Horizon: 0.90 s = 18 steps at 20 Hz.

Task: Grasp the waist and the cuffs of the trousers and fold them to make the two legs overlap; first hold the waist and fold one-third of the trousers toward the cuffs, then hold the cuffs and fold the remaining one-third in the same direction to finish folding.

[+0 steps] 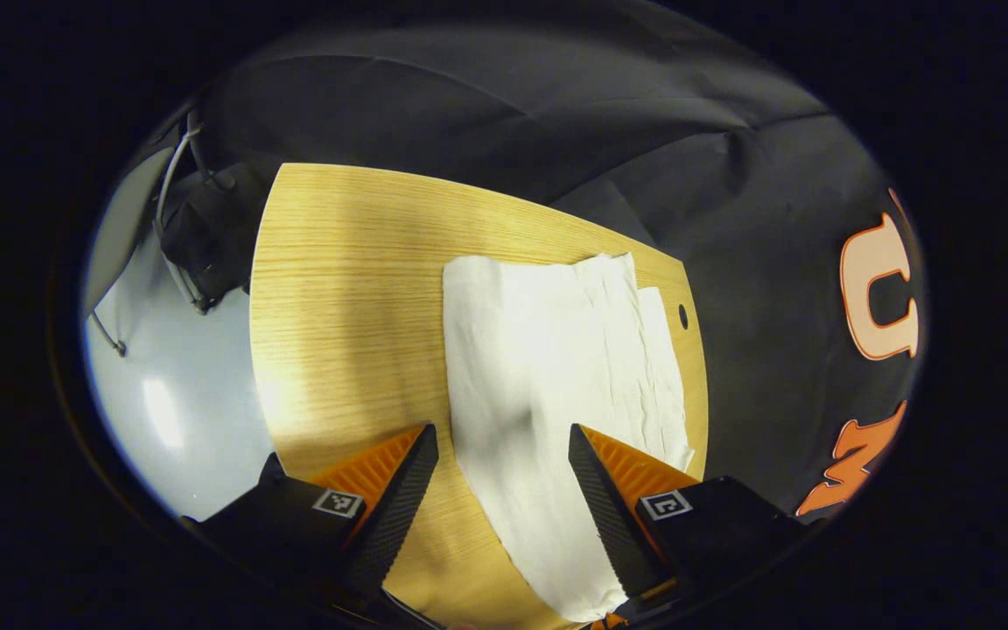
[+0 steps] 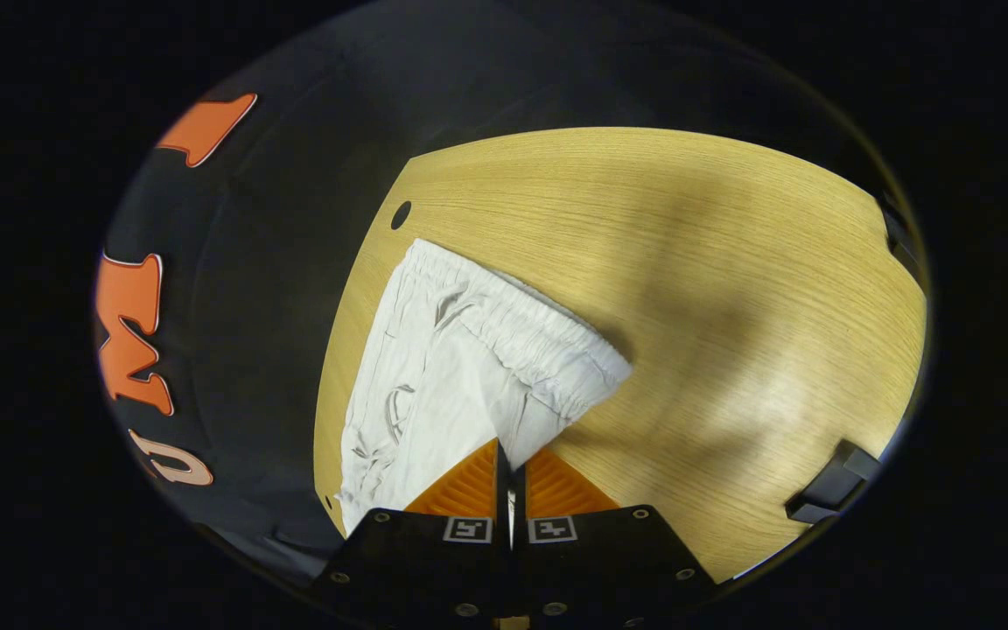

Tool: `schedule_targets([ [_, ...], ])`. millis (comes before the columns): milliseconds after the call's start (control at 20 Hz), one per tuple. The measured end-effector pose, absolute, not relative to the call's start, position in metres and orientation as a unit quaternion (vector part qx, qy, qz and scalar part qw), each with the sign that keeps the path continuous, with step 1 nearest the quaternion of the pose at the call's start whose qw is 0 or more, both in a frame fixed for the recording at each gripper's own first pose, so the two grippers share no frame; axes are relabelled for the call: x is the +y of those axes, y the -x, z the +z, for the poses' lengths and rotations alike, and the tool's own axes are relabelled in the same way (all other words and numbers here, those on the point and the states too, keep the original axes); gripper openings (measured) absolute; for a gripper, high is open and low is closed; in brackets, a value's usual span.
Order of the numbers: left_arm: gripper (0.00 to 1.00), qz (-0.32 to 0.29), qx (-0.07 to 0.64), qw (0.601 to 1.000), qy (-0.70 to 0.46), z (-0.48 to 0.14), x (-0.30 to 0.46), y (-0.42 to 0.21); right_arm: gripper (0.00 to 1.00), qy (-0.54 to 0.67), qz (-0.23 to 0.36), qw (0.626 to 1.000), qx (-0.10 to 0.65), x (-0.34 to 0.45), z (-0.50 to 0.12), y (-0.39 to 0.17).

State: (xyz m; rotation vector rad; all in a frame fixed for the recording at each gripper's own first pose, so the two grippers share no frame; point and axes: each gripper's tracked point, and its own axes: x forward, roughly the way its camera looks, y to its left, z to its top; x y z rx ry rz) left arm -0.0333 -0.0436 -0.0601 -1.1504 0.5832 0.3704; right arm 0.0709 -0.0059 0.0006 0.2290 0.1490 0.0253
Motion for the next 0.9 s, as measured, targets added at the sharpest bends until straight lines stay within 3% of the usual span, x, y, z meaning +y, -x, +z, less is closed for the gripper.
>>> schedule_targets([
  [250,0.99,0.140,0.284,0.790,0.526,-0.060,-0.051,0.007,0.01,-0.115,0.008,0.991,0.074,-0.005,-0.001,-0.070],
  [400,0.52,0.134,0.317,0.776,0.528,-0.071,-0.061,0.002,0.01,-0.110,0.005,0.991,0.074,-0.003,-0.001,-0.071],
  [450,0.27,0.126,0.320,0.772,0.534,-0.075,-0.066,-0.002,0.01,-0.112,0.007,0.991,0.072,-0.002,0.000,-0.069],
  [500,0.28,0.129,0.328,0.767,0.536,-0.078,-0.068,0.000,0.01,-0.113,0.009,0.991,0.072,-0.001,0.001,-0.067],
  [550,0.07,0.129,0.335,0.761,0.540,-0.077,-0.068,0.004,0.01,-0.115,0.011,0.991,0.071,0.000,0.002,-0.064],
  [650,0.06,0.113,0.336,0.752,0.556,-0.067,-0.071,0.007,0.01,-0.120,0.017,0.990,0.068,-0.001,0.007,-0.058],
  [900,0.06,0.089,0.318,0.772,0.543,-0.020,-0.066,0.009,0.01,-0.149,0.035,0.985,0.080,0.008,0.028,-0.034],
])
